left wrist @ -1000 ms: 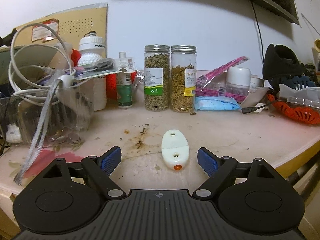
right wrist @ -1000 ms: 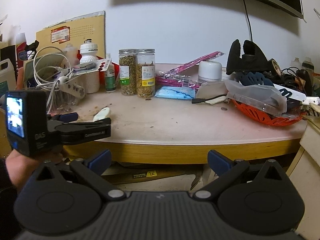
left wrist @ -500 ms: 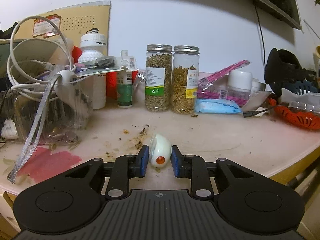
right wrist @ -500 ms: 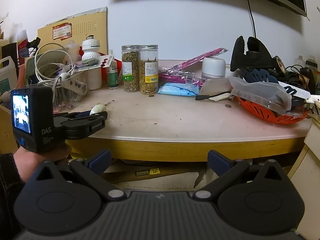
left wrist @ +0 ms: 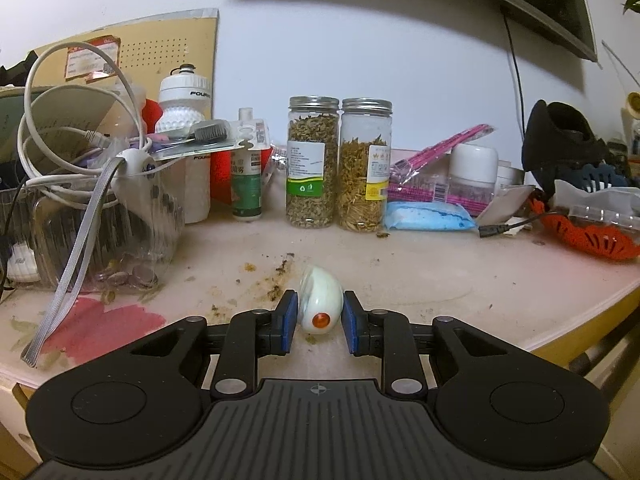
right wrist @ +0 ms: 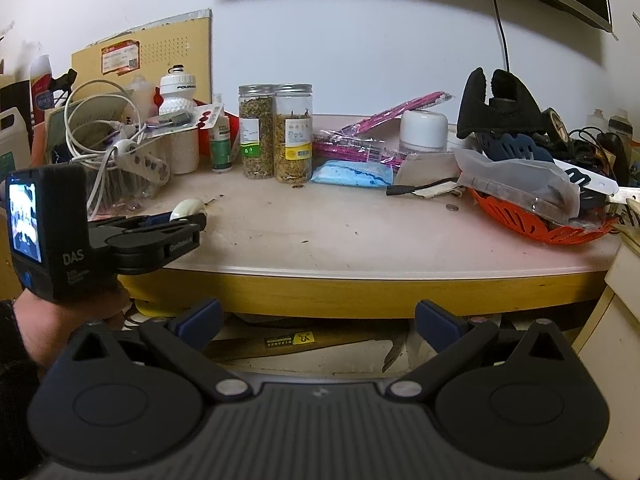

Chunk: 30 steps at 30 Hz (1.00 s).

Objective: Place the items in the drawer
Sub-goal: 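Lift the white object with the left gripper toward the drawer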

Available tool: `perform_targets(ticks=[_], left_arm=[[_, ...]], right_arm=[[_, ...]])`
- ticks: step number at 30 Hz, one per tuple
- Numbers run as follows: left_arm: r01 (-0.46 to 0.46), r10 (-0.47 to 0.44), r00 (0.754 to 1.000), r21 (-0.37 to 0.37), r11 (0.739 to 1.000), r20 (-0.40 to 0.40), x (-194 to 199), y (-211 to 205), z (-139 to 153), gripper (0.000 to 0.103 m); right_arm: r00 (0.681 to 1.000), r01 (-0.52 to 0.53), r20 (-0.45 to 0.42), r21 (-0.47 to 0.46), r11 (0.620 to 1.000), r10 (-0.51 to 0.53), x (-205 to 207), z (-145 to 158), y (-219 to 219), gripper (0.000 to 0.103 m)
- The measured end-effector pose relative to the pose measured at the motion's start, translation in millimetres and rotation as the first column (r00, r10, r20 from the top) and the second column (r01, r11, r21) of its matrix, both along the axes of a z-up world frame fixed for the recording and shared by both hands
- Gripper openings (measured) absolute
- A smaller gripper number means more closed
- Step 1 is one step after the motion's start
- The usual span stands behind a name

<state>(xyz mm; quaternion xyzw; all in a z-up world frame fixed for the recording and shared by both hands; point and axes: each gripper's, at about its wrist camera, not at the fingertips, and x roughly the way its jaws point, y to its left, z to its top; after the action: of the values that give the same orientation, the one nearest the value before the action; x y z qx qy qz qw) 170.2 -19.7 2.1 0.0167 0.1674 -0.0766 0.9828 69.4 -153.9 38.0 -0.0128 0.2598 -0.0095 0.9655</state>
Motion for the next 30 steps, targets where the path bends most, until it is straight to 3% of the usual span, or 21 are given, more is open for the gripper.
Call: perform_targets(ticks=[12, 23, 30], left_arm=[[0.016, -0.016, 1.0, -0.001, 1.0, 0.005, -28, 0, 7, 0.023], [0.015, -0.016, 1.0, -0.036, 0.999, -0.016, -76, 8, 19, 0.023], [-0.017, 0.014, 0.999, -0.096, 0.995, -0.037, -106, 21, 28, 0.023]], right_arm=[[1.0, 0.021, -0.023, -0.01, 1.0, -0.021, 7, -7, -3, 0.103], [0.999, 0.032, -0.027, -0.02, 0.999, -0.033, 3, -12, -7, 0.102], [0.999, 0.027, -0.028, -0.021, 0.999, -0.027, 2, -13, -7, 0.102]])
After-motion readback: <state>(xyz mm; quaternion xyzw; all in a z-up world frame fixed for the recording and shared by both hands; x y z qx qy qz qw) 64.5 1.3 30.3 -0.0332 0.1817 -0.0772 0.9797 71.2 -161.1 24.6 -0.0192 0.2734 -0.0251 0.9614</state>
